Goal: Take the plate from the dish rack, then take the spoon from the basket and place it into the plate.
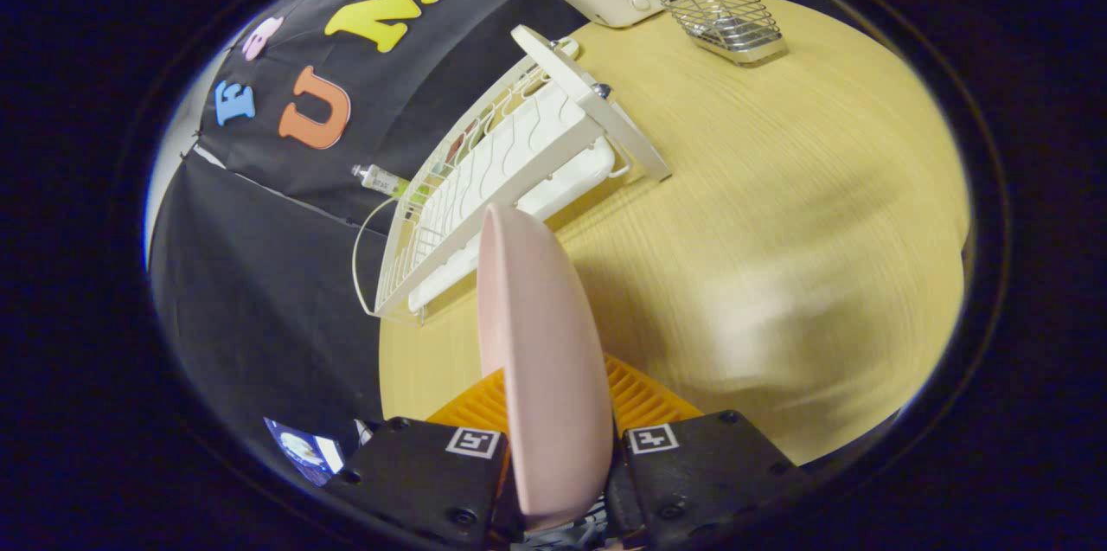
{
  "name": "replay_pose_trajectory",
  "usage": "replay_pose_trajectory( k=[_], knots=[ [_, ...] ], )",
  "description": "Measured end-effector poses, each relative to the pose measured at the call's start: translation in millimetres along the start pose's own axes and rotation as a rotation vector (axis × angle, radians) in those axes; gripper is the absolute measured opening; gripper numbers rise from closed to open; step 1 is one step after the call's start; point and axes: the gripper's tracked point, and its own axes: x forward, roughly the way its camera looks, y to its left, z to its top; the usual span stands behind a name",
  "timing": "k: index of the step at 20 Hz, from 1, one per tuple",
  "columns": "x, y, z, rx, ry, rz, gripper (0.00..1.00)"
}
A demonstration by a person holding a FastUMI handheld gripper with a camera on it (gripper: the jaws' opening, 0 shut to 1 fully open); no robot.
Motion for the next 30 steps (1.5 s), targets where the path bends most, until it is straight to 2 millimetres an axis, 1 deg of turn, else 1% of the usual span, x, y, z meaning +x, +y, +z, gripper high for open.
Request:
replay_pose_trajectory(
  k=[2,3,4,8,10,13,14,16,19,21,22,23,24,26,28,30],
  knots=[
    [0.6,-3.5,4.7,0.004,-0.008,0.000,0.44],
    [-0.2,-5.1,3.8,0.000,-0.011,-0.002,0.47],
    [-0.7,-7.7,4.8,-0.009,-0.017,-0.009,0.47],
    [-5.6,-13.5,8.8,-0.046,-0.047,-0.023,0.57],
    [-13.6,-15.7,15.0,-0.073,-0.083,-0.026,0.62],
    [-37.2,-17.4,24.0,-0.157,-0.177,-0.037,0.68],
    [-48.4,-18.4,28.9,-0.200,-0.223,-0.048,0.71],
    [-73.4,-22.4,43.6,-0.294,-0.337,-0.086,0.74],
    [-121.8,-29.7,69.2,-0.421,-0.530,-0.158,0.78],
    [-154.7,-39.1,88.0,-0.504,-0.659,-0.217,0.85],
    [-168.0,-45.2,98.9,-0.543,-0.724,-0.248,0.94],
    [-179.2,-49.8,110.1,-0.581,-0.781,-0.275,0.96],
    [-187.4,-56.6,121.5,-0.605,-0.828,-0.301,0.96],
    [-195.7,-67.4,141.3,-0.634,-0.897,-0.314,0.96],
    [-189.7,-80.2,161.8,-0.648,-0.926,-0.304,0.96],
    [-176.9,-93.6,186.1,-0.652,-0.920,-0.285,0.96]
  ],
)
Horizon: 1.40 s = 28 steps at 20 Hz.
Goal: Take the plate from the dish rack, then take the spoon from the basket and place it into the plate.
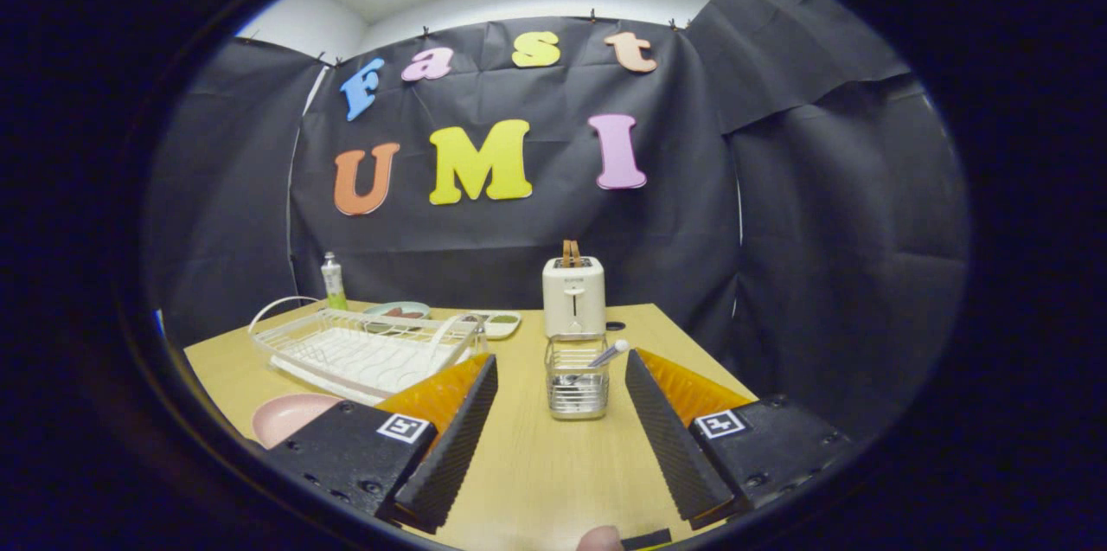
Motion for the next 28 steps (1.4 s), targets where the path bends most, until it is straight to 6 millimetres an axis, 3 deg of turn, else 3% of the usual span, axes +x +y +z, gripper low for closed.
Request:
replay_pose_trajectory(
  k=[4,7,10,14,17,18,22,26,28],
  knots=[
    [58.1,-32.7,-14.8,0.081,0.054,0.007,0.90],
    [90.1,-42.8,-23.9,0.094,0.074,0.025,0.84],
    [110.7,-42.4,-24.6,0.104,0.075,0.043,0.72],
    [123.4,-29.0,-26.1,0.139,0.091,0.079,0.51],
    [124.8,-39.8,-21.4,0.143,0.108,0.064,0.35],
    [128.0,-31.9,-20.5,0.168,0.114,0.079,0.25],
    [121.2,-39.3,-3.8,0.149,0.116,0.053,0.14],
    [94.8,-47.0,45.4,0.080,0.065,0.032,0.11],
    [72.2,-34.7,75.7,0.058,0.020,0.033,0.10]
  ],
)
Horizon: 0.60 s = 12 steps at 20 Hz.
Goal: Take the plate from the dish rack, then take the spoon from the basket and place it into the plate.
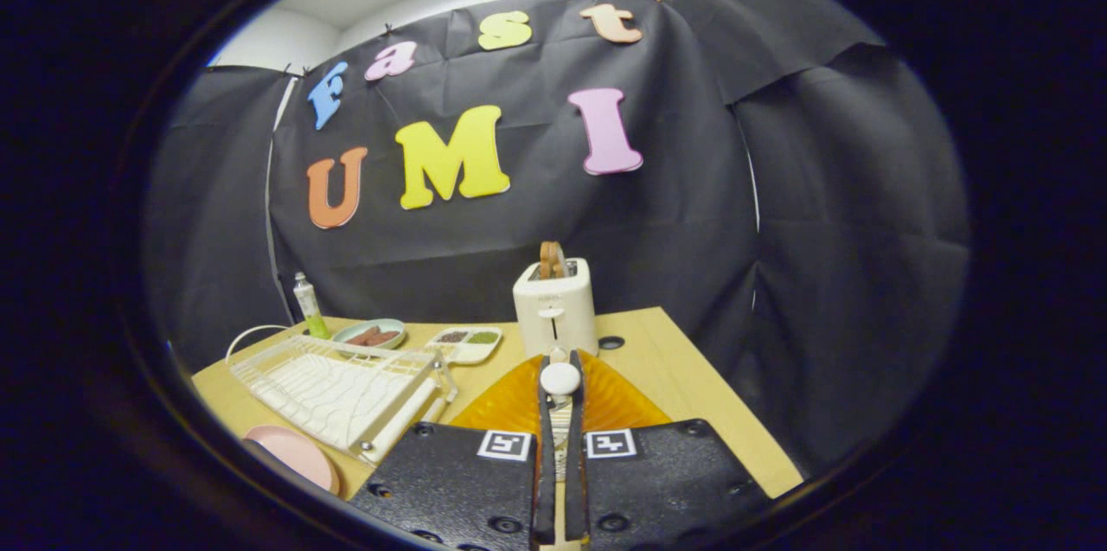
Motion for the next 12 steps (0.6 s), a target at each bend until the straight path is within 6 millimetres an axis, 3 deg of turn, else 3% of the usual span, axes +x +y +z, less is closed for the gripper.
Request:
replay_pose_trajectory(
  k=[2,5,10,12],
  knots=[
    [-29.6,28.7,23.7,-0.022,-0.023,0.060,0.10],
    [-69.2,73.2,38.6,-0.086,-0.008,0.180,0.10],
    [-111.6,175.3,24.4,-0.193,0.097,0.413,0.09],
    [-122.2,210.2,8.2,-0.252,0.141,0.493,0.09]
  ],
)
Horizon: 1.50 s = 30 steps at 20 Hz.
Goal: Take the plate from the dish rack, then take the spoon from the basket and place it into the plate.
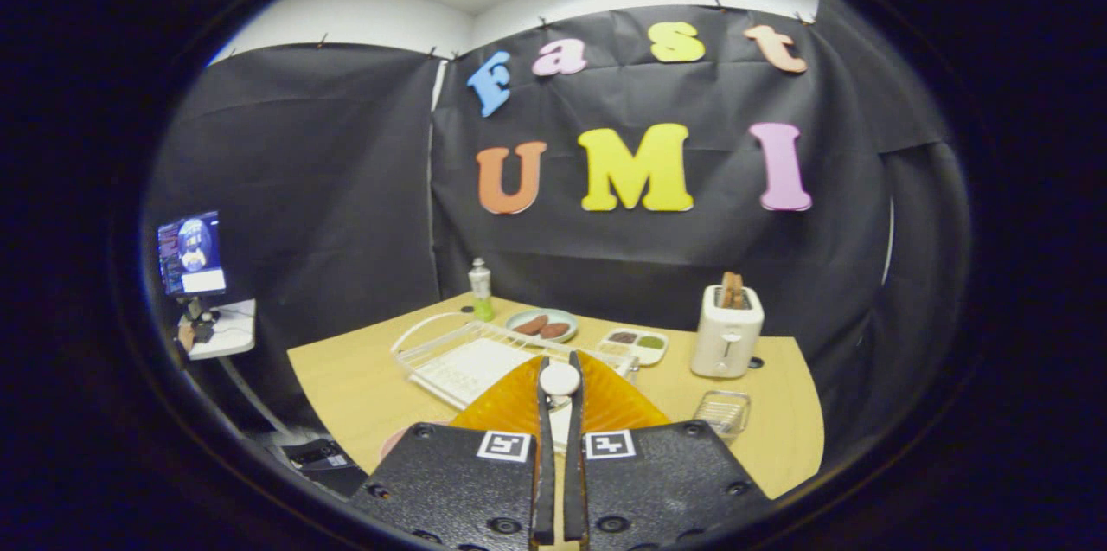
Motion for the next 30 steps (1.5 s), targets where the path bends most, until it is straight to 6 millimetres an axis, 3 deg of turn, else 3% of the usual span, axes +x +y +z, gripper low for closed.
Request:
replay_pose_trajectory(
  k=[2,5,8,11,17,23,28,30],
  knots=[
    [17.6,38.3,-18.4,-0.058,0.059,0.100,0.09],
    [44.0,78.1,-60.7,-0.152,0.171,0.196,0.09],
    [61.5,102.0,-90.3,-0.207,0.267,0.224,0.10],
    [72.2,124.8,-101.1,-0.175,0.316,0.281,0.10],
    [90.8,133.5,-110.3,-0.167,0.361,0.268,0.12],
    [101.4,126.7,-103.3,-0.080,0.332,0.215,0.23],
    [104.8,122.0,-90.5,-0.038,0.299,0.167,0.48],
    [103.4,116.4,-83.1,-0.032,0.267,0.128,0.50]
  ],
)
